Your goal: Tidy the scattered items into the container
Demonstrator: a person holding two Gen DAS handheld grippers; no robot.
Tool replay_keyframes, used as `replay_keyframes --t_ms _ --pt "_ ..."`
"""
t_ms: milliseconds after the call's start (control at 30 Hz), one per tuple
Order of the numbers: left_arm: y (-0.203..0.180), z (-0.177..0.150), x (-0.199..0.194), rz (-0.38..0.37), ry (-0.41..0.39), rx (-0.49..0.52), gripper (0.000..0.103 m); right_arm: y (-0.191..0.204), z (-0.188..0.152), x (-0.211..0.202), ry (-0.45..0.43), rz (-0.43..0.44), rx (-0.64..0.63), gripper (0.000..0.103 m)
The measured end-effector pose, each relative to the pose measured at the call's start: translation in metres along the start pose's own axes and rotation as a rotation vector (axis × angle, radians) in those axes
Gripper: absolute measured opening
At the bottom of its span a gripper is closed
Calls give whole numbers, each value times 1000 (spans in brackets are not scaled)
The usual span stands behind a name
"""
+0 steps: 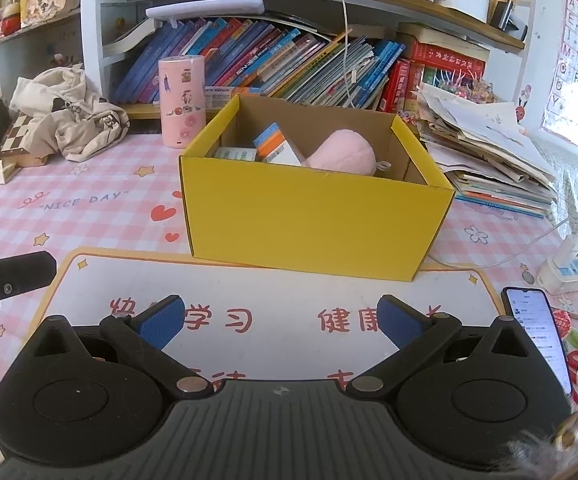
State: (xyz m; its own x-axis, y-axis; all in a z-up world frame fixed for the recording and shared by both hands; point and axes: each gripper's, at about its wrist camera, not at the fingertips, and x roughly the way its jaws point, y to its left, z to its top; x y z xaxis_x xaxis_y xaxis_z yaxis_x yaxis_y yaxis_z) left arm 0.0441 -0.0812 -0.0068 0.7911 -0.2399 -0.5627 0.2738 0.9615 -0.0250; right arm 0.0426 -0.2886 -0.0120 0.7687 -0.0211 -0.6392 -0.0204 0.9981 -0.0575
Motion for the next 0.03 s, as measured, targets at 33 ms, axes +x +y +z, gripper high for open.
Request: replay_keyframes --t_ms 33 --pt "0 0 0 0 1 -1 103 0 0 0 2 1 -1 103"
